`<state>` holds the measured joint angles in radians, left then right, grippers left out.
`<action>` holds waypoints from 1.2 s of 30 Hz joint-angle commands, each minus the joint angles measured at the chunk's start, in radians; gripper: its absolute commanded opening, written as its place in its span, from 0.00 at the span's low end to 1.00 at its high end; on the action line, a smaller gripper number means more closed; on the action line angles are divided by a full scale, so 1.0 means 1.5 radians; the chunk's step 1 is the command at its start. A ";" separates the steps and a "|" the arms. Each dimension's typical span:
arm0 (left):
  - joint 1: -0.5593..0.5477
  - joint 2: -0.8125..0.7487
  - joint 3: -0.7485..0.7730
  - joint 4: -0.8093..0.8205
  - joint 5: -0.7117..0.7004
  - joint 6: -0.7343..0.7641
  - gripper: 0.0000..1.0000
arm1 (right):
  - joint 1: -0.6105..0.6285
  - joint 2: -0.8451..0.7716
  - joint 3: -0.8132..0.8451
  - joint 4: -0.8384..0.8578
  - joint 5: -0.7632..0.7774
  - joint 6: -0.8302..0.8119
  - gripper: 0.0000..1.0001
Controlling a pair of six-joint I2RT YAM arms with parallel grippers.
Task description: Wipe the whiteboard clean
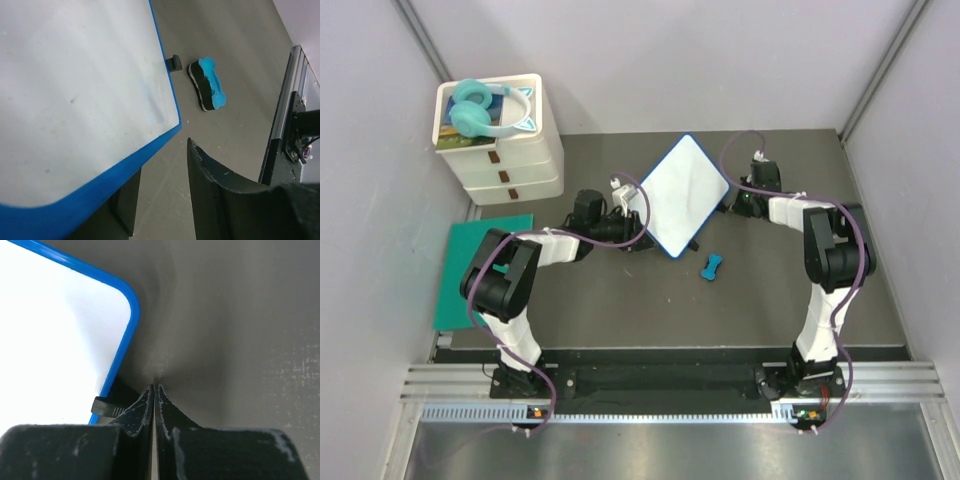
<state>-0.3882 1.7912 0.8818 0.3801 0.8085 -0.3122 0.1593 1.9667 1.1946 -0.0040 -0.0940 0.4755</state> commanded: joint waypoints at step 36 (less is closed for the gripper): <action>-0.004 -0.283 -0.275 -0.015 -0.341 -0.112 0.57 | 0.148 -0.106 -0.127 0.089 -0.085 0.039 0.00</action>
<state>-0.3916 1.4883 0.4904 0.3859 0.4252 -0.4419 0.3264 1.8755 1.0172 0.1112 -0.2317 0.5095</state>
